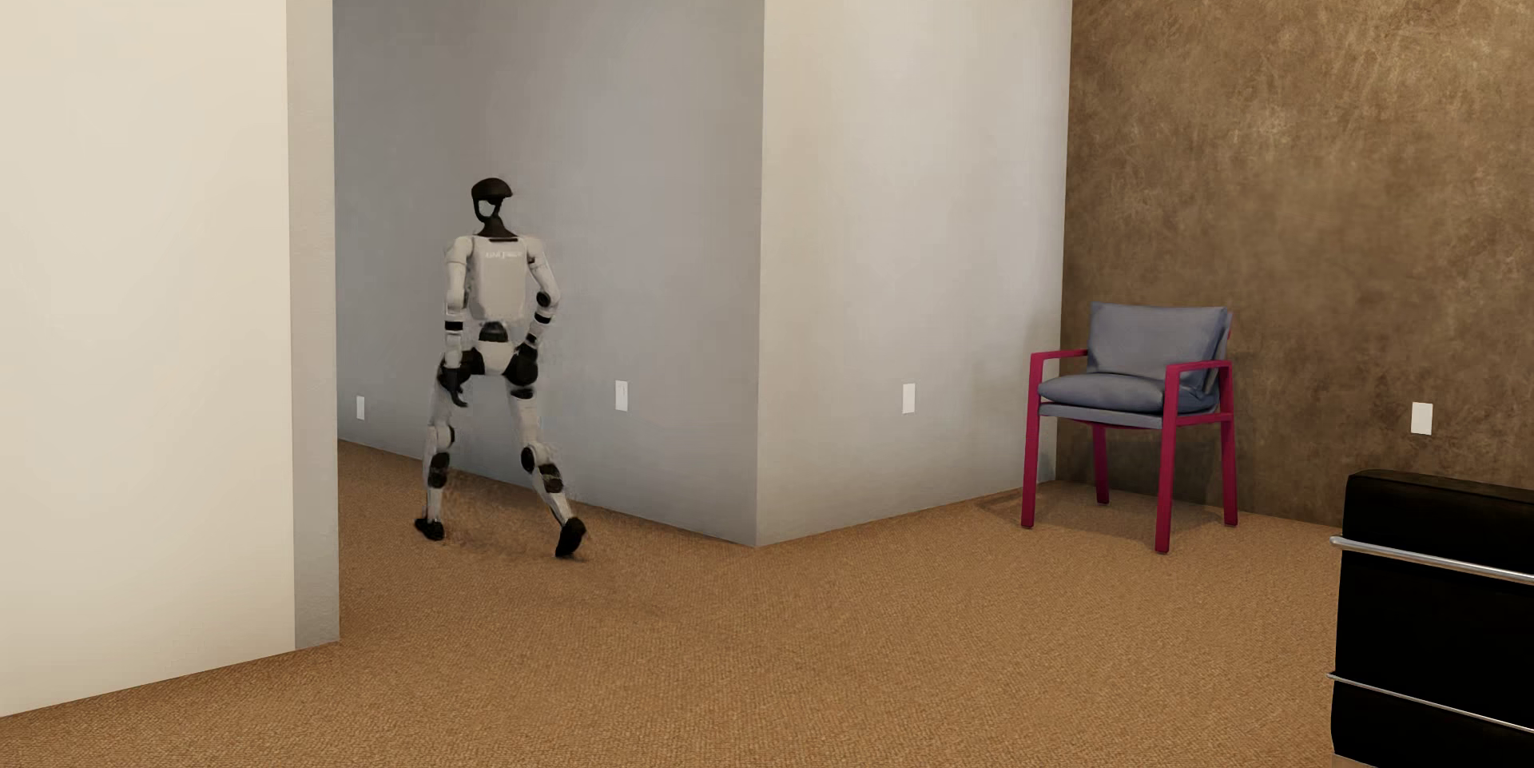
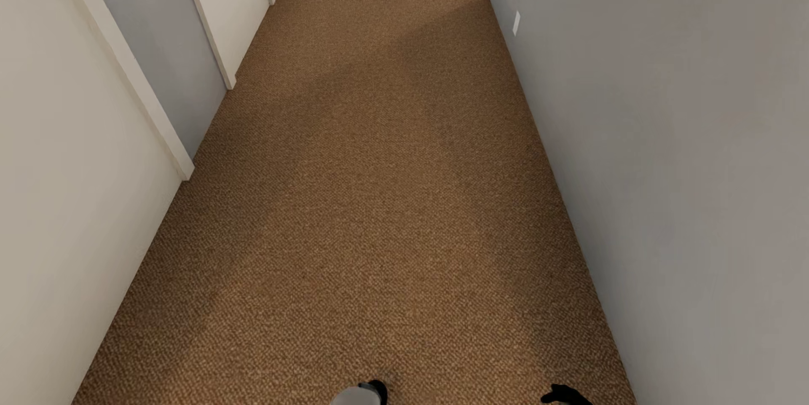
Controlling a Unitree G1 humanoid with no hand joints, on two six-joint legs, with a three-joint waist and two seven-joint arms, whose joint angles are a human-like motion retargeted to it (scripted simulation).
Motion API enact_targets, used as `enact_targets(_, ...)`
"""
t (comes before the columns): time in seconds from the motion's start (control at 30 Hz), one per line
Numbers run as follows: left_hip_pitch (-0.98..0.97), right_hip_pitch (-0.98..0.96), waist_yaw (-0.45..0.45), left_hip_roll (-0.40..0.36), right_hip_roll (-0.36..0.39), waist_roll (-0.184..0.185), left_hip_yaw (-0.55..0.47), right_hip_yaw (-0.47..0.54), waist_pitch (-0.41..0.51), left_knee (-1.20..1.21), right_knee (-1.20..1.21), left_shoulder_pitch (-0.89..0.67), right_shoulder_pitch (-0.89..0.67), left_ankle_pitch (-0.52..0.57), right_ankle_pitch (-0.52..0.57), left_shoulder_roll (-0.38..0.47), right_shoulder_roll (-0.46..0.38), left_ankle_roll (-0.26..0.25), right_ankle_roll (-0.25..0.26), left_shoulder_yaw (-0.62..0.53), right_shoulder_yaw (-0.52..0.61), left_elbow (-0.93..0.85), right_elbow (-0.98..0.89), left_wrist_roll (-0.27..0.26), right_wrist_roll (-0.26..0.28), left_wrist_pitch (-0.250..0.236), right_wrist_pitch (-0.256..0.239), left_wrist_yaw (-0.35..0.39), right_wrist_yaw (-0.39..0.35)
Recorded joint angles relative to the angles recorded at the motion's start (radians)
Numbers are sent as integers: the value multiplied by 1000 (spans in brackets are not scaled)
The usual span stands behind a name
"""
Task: Circle the corner
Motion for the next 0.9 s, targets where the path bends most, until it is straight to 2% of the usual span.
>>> enact_targets(0.03,-28,-31,-19,-46,-42,-32,0,0,-18,47,105,2,13,244,123,-3,13,0,0,-19,-10,8,20,0,0,0,0,0,0)
enact_targets(0.07,-27,-64,-66,-109,-68,-54,0,0,-11,152,275,-2,41,331,279,-1,29,0,0,-50,-5,17,64,0,0,0,0,0,0)
enact_targets(0.1,25,-155,-92,-137,-80,-68,0,0,1,191,469,-28,54,314,363,-1,42,0,0,-35,3,24,105,0,0,0,0,0,0)
enact_targets(0.13,94,-271,-113,-183,-81,-70,0,0,23,195,673,-57,52,293,273,-4,44,0,0,-17,55,9,144,0,0,0,0,0,0)
enact_targets(0.17,215,-369,-151,-194,-67,-60,0,0,48,138,791,-97,51,232,121,-2,45,0,0,-2,95,-13,182,0,0,0,0,0,0)
enact_targets(0.2,321,-460,-208,-198,-42,-39,0,0,43,85,820,-133,74,154,14,-3,46,0,0,20,122,-30,211,0,0,0,0,0,0)
enact_targets(0.23,434,-519,-280,-183,-15,-15,0,0,57,36,774,-146,103,86,-45,6,41,0,0,76,137,-110,218,0,0,0,0,0,0)
enact_targets(0.27,529,-588,-344,-161,1,10,0,0,59,-20,664,-175,132,16,-68,28,32,0,0,77,146,-193,219,0,0,0,0,0,0)
enact_targets(0.33,683,-662,-432,-121,4,35,0,0,54,-88,295,-252,183,-134,-42,49,20,0,0,124,152,-304,229,0,0,0,0,0,0)
enact_targets(0.37,728,-680,-460,-110,1,39,0,0,39,-102,74,-293,203,-187,-65,51,20,0,0,172,154,-337,229,0,0,0,0,0,0)
enact_targets(0.4,753,-689,-483,-112,-5,33,0,0,17,-106,-89,-336,215,-236,122,56,26,0,0,210,148,-367,250,0,0,0,0,0,0)
enact_targets(0.43,791,-721,-499,-96,-37,28,0,0,-1,-101,-468,-365,232,-283,356,62,26,0,0,242,150,-395,250,0,0,0,0,0,0)
enact_targets(0.47,840,-748,-511,-76,-50,25,0,0,8,-91,-535,-394,229,-294,248,72,34,0,0,245,162,-410,287,0,0,0,0,0,0)
enact_targets(0.5,885,-798,-526,-55,-56,21,0,0,17,-65,-89,-398,234,-271,-71,74,38,0,0,247,165,-408,305,0,0,0,0,0,0)
enact_targets(0.53,919,-795,-546,-29,-41,22,0,0,17,7,20,-369,240,-203,-155,75,34,0,0,266,184,-436,315,0,0,0,0,0,0)
enact_targets(0.57,882,-840,-537,-17,-12,36,0,0,-10,123,112,-355,239,-76,-195,51,41,0,0,258,173,-394,358,0,0,0,0,0,0)
enact_targets(0.6,848,-771,-513,42,53,80,0,0,8,308,170,-323,228,100,-239,24,39,0,0,240,207,-332,407,0,0,0,0,0,0)
enact_targets(0.63,746,-707,-491,22,58,79,0,0,15,532,173,-315,195,230,-273,8,35,0,0,181,221,-267,423,0,0,0,0,0,0)
enact_targets(0.67,612,-640,-460,46,104,96,0,0,41,791,159,-299,193,251,-307,9,37,0,0,122,131,-235,366,0,0,0,0,0,0)
enact_targets(0.7,515,-571,-391,19,114,77,0,0,61,945,122,-283,159,102,-314,15,36,0,0,81,149,-245,323,0,0,0,0,0,0)
enact_targets(0.73,469,-497,-313,-33,103,33,0,0,85,1043,81,-253,123,-286,-309,30,41,0,0,15,131,-252,276,0,0,0,0,0,0)
enact_targets(0.77,289,-429,-260,-8,119,33,0,0,89,1041,38,-225,112,-67,-317,-14,37,0,0,67,92,-141,204,0,0,0,0,0,0)
enact_targets(0.8,175,-369,-233,-15,116,13,0,0,97,957,-1,-187,97,103,-323,-17,36,0,0,86,61,-108,124,0,0,0,0,0,0)
enact_targets(0.83,115,-314,-191,-24,104,3,0,0,103,770,-33,-176,82,217,-315,-6,29,0,0,3,33,-86,38,0,0,0,0,0,0)
enact_targets(0.87,7,-302,-163,-31,88,-16,0,0,98,590,-40,-163,64,302,-319,2,28,0,0,-34,-2,-70,-39,0,0,0,0,0,0)
enact_targets(0.9,-7,-267,-130,-42,75,-22,0,0,98,359,-42,-143,57,306,-329,8,24,0,0,-57,-30,-65,-107,0,0,0,0,0,0)
